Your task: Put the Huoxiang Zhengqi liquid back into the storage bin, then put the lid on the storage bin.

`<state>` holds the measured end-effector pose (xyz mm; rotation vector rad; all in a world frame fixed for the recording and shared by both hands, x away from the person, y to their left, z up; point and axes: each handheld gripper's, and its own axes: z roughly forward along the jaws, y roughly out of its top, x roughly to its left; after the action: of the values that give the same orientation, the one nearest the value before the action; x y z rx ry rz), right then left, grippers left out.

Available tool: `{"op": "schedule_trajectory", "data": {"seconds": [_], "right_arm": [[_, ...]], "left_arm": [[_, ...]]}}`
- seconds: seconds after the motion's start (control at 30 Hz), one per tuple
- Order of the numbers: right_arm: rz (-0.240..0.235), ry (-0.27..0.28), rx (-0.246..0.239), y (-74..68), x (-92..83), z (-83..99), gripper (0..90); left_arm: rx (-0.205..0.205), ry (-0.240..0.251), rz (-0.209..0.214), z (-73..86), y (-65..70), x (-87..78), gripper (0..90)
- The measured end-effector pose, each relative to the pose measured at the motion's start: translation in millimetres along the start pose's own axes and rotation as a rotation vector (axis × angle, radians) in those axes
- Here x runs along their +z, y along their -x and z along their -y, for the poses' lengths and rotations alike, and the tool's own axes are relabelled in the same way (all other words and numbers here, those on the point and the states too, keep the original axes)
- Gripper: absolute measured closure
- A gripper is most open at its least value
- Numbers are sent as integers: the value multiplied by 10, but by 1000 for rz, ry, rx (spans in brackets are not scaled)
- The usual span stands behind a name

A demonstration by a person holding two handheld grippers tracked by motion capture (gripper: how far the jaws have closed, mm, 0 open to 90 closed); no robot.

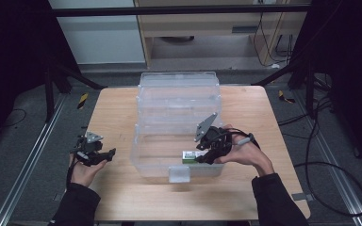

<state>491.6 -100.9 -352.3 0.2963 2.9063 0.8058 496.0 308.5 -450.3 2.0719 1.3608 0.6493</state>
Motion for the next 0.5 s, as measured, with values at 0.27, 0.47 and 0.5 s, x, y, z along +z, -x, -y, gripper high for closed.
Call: {"op": "schedule_trajectory", "data": {"seconds": [0.27, 0.47, 0.5], "right_arm": [[-17, 5, -2, -57, 99, -22, 521], [-19, -27, 7, -99, 190, -13, 515], [-21, -34, 5, -100, 199, -13, 514]], "left_arm": [[-4, 6, 3, -5, -8, -5, 393], [-5, 7, 1, -3, -15, -9, 393], [-5, 7, 1, -5, -13, -13, 393]]}}
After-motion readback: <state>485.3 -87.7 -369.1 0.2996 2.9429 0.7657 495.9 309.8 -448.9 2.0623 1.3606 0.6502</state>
